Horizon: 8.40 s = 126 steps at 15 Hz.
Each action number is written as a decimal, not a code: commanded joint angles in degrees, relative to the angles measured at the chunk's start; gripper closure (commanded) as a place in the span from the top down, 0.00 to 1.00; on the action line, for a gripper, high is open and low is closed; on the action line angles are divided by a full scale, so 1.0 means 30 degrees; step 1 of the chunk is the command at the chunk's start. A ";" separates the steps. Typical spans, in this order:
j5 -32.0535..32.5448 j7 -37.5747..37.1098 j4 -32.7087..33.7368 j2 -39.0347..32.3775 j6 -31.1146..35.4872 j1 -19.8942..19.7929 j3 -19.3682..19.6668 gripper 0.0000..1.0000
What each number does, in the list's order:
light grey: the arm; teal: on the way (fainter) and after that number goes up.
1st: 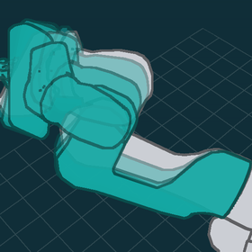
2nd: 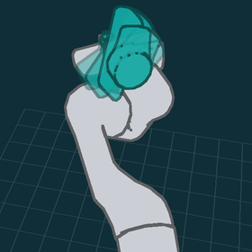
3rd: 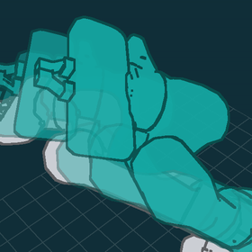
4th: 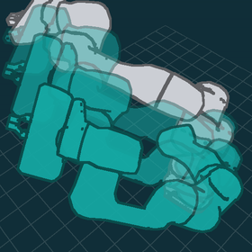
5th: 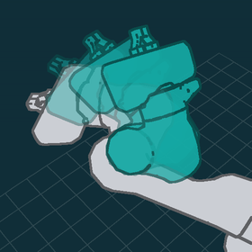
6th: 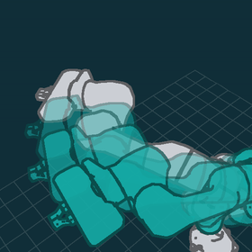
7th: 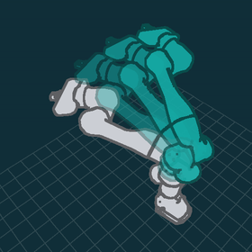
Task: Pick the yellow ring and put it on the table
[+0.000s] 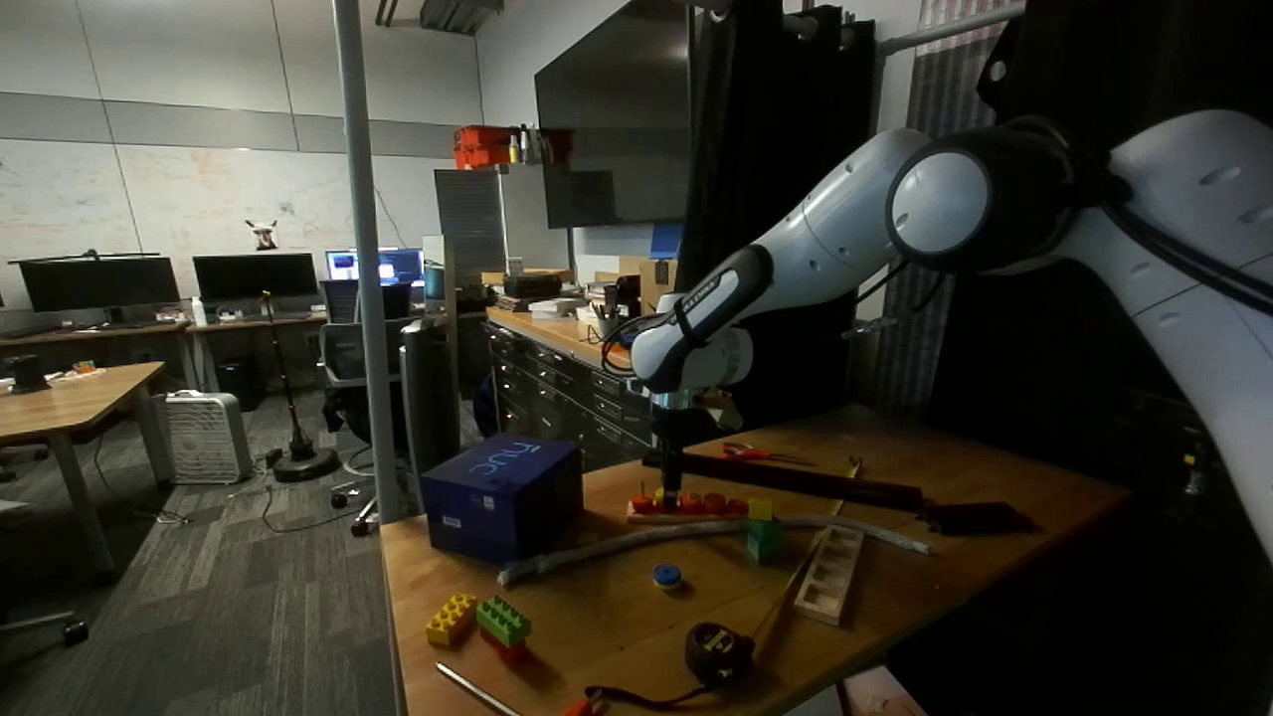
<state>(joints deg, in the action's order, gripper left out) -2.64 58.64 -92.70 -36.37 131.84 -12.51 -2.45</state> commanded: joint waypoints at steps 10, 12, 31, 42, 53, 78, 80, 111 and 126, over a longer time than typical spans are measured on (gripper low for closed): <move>0.0506 -0.0460 0.0795 -0.0167 -0.0332 0.0243 0.0150 0.56; 0.0557 -0.0495 0.0801 -0.0162 -0.0313 0.0280 0.0168 0.40; 0.2763 -0.3872 -0.0068 0.0756 -0.0298 0.0914 0.0297 0.23; 0.0486 -0.1506 0.0894 0.0596 -0.2693 -0.0660 -0.0274 0.23; 0.0966 -0.2481 0.0235 0.1725 -0.3205 0.0210 0.0095 0.23; 0.1484 -0.2911 -0.3754 0.2187 -0.2574 0.2551 -0.0878 0.81; 0.1490 -0.2919 -0.3863 0.2257 -0.2475 0.2529 -0.0866 0.96; 0.7575 -1.6842 -1.7076 2.6831 -0.9935 0.2695 0.3829 1.00; 0.7281 -1.1524 -1.6765 2.8887 -1.0574 0.2329 0.6606 1.00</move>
<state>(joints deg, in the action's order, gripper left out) 19.34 23.97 -143.13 50.38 100.23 -5.39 17.49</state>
